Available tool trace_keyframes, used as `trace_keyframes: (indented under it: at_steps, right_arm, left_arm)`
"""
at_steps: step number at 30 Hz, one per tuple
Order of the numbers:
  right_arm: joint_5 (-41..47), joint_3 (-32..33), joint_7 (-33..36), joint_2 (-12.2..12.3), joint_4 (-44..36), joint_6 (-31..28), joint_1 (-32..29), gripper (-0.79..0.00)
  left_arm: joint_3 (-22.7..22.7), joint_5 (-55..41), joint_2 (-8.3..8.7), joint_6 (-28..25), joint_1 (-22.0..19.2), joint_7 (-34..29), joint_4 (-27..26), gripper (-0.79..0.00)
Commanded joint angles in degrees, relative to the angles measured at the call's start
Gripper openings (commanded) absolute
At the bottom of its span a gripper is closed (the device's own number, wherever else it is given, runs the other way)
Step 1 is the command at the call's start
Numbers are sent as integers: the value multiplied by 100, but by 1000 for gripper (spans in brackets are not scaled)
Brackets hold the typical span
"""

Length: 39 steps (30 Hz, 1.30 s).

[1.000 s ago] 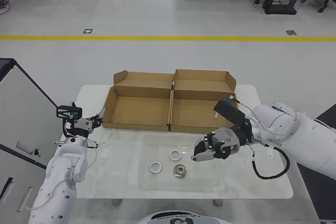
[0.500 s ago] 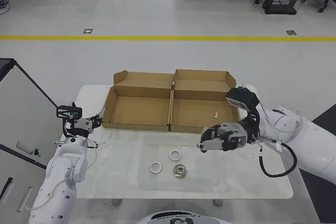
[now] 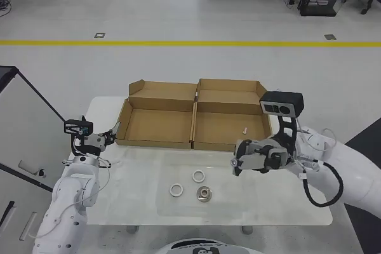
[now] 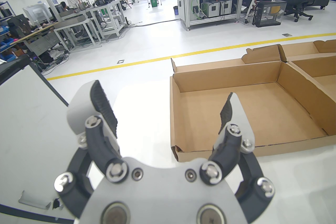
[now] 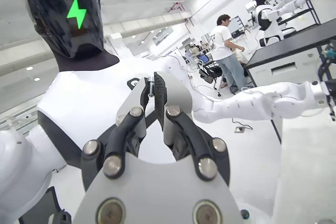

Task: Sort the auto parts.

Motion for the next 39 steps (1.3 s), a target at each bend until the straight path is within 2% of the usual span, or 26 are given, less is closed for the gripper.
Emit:
trace_keyframes:
  at_steps: [1, 7, 31, 39]
  right_arm:
    - [146, 0, 31, -83, -44, 32, 36, -785]
    - [718, 164, 421, -346, -76, 421, 107, -785]
    - [718, 164, 421, -346, -76, 421, 107, -785]
    - [1087, 453, 369, -465, -479, 372, -271, -785]
  left_arm:
    - [0, 0, 0, 0, 0, 0, 0, 0]
    - [0, 0, 0, 0, 0, 0, 0, 0]
    - [0, 0, 0, 0, 0, 0, 0, 0]
    - [0, 0, 0, 0, 0, 0, 0, 0]
